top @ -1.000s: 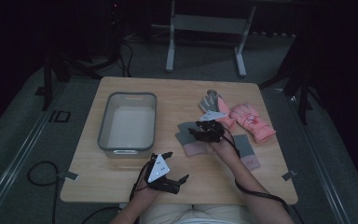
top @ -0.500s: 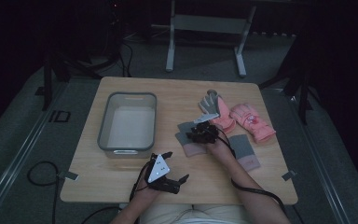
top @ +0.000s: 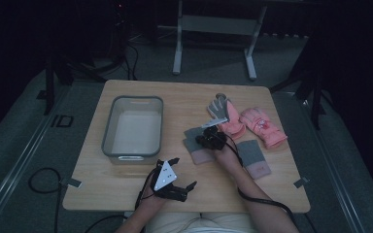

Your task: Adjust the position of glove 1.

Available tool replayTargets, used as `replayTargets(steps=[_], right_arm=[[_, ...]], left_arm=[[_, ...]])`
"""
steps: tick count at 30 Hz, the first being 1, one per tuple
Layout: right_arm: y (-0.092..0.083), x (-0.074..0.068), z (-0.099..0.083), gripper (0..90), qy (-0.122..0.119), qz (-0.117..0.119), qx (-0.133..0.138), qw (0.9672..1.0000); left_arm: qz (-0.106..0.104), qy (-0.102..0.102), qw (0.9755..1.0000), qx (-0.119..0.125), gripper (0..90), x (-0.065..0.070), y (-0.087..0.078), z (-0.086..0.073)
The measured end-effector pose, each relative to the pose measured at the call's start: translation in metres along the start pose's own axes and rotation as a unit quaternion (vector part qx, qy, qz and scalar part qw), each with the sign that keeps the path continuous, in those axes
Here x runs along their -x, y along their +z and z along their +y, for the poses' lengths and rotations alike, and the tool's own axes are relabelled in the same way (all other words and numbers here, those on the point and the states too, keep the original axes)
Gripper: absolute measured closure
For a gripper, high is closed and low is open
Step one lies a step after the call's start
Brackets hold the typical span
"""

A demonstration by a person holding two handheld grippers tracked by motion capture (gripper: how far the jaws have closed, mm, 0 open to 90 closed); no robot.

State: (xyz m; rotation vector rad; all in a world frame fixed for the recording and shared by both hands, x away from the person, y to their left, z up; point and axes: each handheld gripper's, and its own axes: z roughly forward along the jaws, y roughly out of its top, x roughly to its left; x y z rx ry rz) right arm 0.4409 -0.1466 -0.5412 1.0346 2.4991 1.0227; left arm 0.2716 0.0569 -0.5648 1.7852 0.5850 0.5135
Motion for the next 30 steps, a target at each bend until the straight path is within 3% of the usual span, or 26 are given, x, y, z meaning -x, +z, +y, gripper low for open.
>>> replayTargets(steps=[3,5,6,8,10,15,23,25,27,28,30], right_arm=[[-0.021,-0.006,0.003,86.0,0.007,-0.015,0.013,0.9998],[-0.036,-0.012,0.004,86.1,0.014,-0.041,0.023,0.9988],[-0.042,-0.013,0.005,86.1,0.024,-0.035,0.020,0.9989],[-0.056,-0.019,0.005,86.2,0.024,-0.058,0.033,0.9975],[-0.068,-0.023,0.005,86.2,0.032,-0.051,0.040,0.9974],[-0.090,-0.034,-0.005,86.1,0.043,-0.083,0.054,0.9941],[-0.099,-0.049,-0.028,86.2,0.082,-0.093,0.057,0.9907],[-0.095,-0.054,-0.039,86.2,0.092,-0.086,0.054,0.9906],[-0.090,-0.057,-0.047,86.1,0.092,-0.097,0.052,0.9896],[-0.085,-0.057,-0.049,86.1,0.095,-0.088,0.043,0.9906],[-0.077,-0.059,-0.054,86.0,0.088,-0.096,0.035,0.9909]], left_arm=[[0.000,0.000,1.0000,0.001,0.9,0.000,0.000,0.000],[0.000,0.000,1.0000,0.001,0.9,0.000,0.000,0.000],[-0.001,-0.001,1.0000,0.002,0.9,0.000,0.000,0.000],[0.000,-0.005,1.0000,0.004,0.9,-0.001,0.000,0.000],[-0.001,-0.005,1.0000,0.005,0.9,-0.001,0.000,0.000],[0.001,-0.002,1.0000,0.004,0.9,-0.001,0.001,0.000],[0.003,0.000,1.0000,0.002,0.9,0.000,0.000,0.000],[0.002,0.002,1.0000,0.002,0.9,0.000,0.000,0.000],[0.001,0.003,1.0000,0.002,0.9,0.000,0.000,0.000],[0.002,0.004,1.0000,0.002,0.9,0.000,0.000,0.000],[0.002,0.004,1.0000,0.001,0.9,0.000,0.000,0.000]])
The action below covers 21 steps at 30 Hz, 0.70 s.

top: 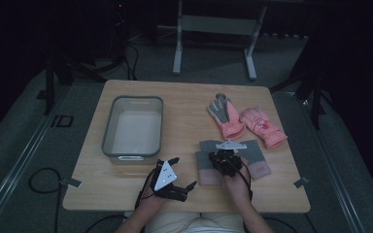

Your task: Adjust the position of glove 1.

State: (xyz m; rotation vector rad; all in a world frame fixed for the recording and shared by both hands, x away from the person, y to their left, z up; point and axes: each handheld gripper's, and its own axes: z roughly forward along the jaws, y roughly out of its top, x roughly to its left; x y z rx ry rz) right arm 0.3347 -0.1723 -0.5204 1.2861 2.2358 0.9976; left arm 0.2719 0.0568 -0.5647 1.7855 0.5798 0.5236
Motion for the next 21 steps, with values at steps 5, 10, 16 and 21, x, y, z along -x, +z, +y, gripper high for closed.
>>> replayTargets(steps=[5,10,16,21], right_arm=[[0.015,-0.001,-0.006,85.7,-0.018,0.009,-0.011,0.9997],[0.026,0.002,-0.011,85.3,-0.006,0.006,-0.022,0.9997],[0.032,0.004,-0.014,83.9,0.003,0.004,-0.014,0.9999],[0.030,0.002,-0.014,76.1,-0.001,-0.003,-0.008,1.0000]], left_arm=[[-0.001,0.000,1.0000,0.000,0.9,0.000,0.000,0.000],[0.000,-0.001,1.0000,0.001,0.9,0.000,0.000,0.000],[-0.001,-0.001,1.0000,0.001,0.9,0.000,0.000,0.000],[-0.002,-0.001,1.0000,0.001,0.9,0.000,0.000,0.000]])
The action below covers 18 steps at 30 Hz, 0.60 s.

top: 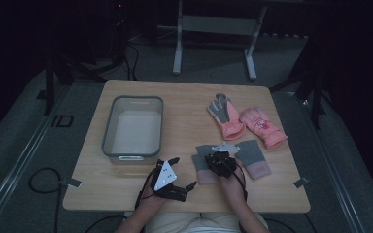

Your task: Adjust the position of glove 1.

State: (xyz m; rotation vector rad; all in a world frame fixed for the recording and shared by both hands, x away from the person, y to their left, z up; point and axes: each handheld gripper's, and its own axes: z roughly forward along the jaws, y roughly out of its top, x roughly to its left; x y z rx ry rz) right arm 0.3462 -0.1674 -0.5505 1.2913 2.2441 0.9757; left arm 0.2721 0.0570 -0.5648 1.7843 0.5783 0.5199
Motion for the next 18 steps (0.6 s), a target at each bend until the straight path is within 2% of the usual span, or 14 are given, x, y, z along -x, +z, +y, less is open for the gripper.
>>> replayTargets(steps=[1,2,3,4,5,6,7,10,11,13,15,17,18], right_arm=[[0.000,0.000,0.000,76.1,0.000,0.000,0.000,1.0000],[-0.006,0.000,0.004,70.5,-0.004,0.007,0.004,1.0000],[-0.009,0.001,0.005,67.8,-0.005,0.018,0.008,0.9998],[-0.009,0.001,0.005,67.8,-0.005,0.018,0.008,0.9998],[-0.018,0.003,0.009,63.6,-0.021,0.025,0.015,0.9994],[-0.018,0.003,0.009,63.6,-0.021,0.025,0.015,0.9994],[-0.029,0.011,0.014,62.8,-0.031,0.030,0.026,0.9988],[-0.034,0.017,0.016,63.3,-0.039,0.028,0.031,0.9984],[-0.049,0.039,0.018,67.7,-0.061,0.021,0.044,0.9969],[-0.056,0.055,0.017,67.8,-0.073,0.021,0.048,0.9960],[-0.060,0.074,0.014,68.3,-0.076,0.025,0.039,0.9961],[-0.061,0.091,0.008,68.8,-0.088,0.010,0.029,0.9957],[-0.061,0.091,0.008,68.8,-0.088,0.010,0.029,0.9957]], left_arm=[[0.000,0.000,1.0000,0.000,0.9,0.000,0.000,0.000],[-0.001,-0.002,1.0000,0.001,0.9,0.000,0.000,0.000],[-0.001,-0.003,1.0000,0.002,0.9,0.000,0.000,0.000],[-0.001,-0.003,1.0000,0.002,0.9,0.000,0.000,0.000],[-0.002,-0.003,1.0000,0.002,0.9,0.000,0.000,0.000],[-0.001,-0.004,1.0000,0.003,0.9,0.000,0.000,0.000],[-0.002,-0.005,1.0000,0.003,0.9,-0.001,0.000,0.000],[-0.002,-0.005,1.0000,0.003,0.9,-0.001,0.000,0.000],[-0.003,-0.004,1.0000,0.004,0.9,0.000,0.000,0.000],[-0.005,-0.004,1.0000,0.002,0.9,0.000,0.000,0.000],[-0.004,-0.003,1.0000,0.002,0.9,0.000,0.000,0.000],[-0.002,-0.003,1.0000,0.002,0.9,0.000,0.000,0.000],[-0.002,-0.003,1.0000,0.002,0.9,0.000,0.000,0.000]])
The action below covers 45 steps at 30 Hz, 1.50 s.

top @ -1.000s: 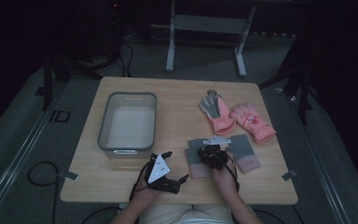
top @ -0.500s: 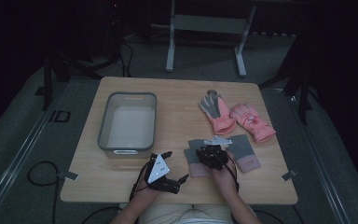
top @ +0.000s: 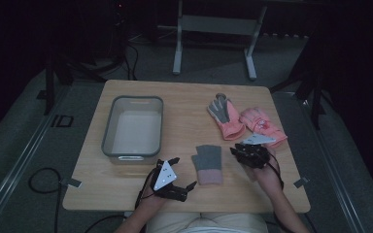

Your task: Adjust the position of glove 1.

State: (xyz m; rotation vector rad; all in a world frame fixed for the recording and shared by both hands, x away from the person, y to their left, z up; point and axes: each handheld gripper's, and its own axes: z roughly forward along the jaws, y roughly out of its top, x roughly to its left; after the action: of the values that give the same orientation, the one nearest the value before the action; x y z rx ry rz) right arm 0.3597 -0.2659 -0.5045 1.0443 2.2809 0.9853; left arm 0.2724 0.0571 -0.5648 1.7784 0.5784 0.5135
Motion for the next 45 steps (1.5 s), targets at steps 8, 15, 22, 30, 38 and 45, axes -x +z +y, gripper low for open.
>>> replayTargets(steps=[8,15,22,30,38,45], right_arm=[[-0.003,0.047,-0.033,67.5,-0.001,0.010,-0.028,0.9996],[0.008,0.065,-0.047,65.5,0.007,0.031,-0.052,0.9981],[0.014,0.061,-0.049,74.4,0.014,0.026,-0.064,0.9975],[0.000,0.048,-0.043,85.6,0.067,-0.006,-0.044,0.9968],[-0.039,0.026,-0.021,85.7,0.106,-0.051,-0.001,0.9930],[-0.034,0.007,-0.031,85.6,0.154,-0.069,-0.012,0.9856]], left_arm=[[0.003,-0.001,1.0000,0.004,0.9,0.000,0.000,0.000],[0.003,-0.001,1.0000,0.004,0.9,0.000,-0.001,0.000],[0.003,0.000,1.0000,0.004,0.9,0.001,-0.001,0.000],[0.003,0.000,1.0000,0.004,0.9,0.001,-0.001,0.000],[0.004,0.002,1.0000,0.003,0.9,0.001,0.000,0.000],[0.005,0.001,1.0000,0.004,0.9,0.001,-0.001,0.000]])
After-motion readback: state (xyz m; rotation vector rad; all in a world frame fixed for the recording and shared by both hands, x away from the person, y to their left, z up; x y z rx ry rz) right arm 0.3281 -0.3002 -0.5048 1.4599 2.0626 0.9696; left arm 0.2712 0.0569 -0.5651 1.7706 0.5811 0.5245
